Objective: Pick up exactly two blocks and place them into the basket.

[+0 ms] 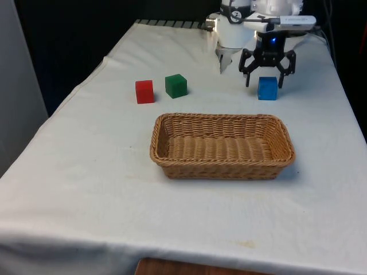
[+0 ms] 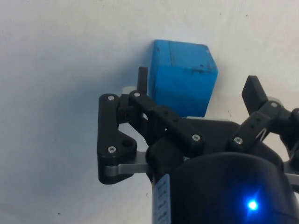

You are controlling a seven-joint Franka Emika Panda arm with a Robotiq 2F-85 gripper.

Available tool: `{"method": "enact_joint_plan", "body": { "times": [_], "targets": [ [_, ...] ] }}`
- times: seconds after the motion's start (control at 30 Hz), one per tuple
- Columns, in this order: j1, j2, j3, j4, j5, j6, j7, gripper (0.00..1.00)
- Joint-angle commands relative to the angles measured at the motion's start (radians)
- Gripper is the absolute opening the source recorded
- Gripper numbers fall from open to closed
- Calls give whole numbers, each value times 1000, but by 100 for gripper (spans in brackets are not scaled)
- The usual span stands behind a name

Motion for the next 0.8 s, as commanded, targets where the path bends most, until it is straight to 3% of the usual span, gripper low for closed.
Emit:
{"method": "enact_joint_plan", "body": {
  "times": [0.0,0.1,0.27,0.3,0.33,0.37,0.4,0.43,0.6,0.63,0.67,0.7,0.77],
  "targets": [
    [-16,-28,35,-19,40,10,-19,100],
    [-17,-23,36,-19,37,16,-16,100],
    [-19,-14,41,-18,40,26,-15,44],
    [-1,23,10,0,11,25,3,32],
    [-20,-13,42,-18,42,27,-15,32],
    [-20,-13,43,-18,43,28,-16,22],
    [-20,-13,43,-18,44,28,-16,5],
    [-20,-13,43,-18,45,29,-16,0],
    [-20,-13,44,-18,44,29,-16,0],
    [-2,23,13,-1,17,29,3,0],
    [-21,-13,44,-18,44,29,-16,0],
    [-20,-11,42,-17,43,29,-15,0],
    [-7,-16,23,-15,27,24,-1,0]
  ]
}}
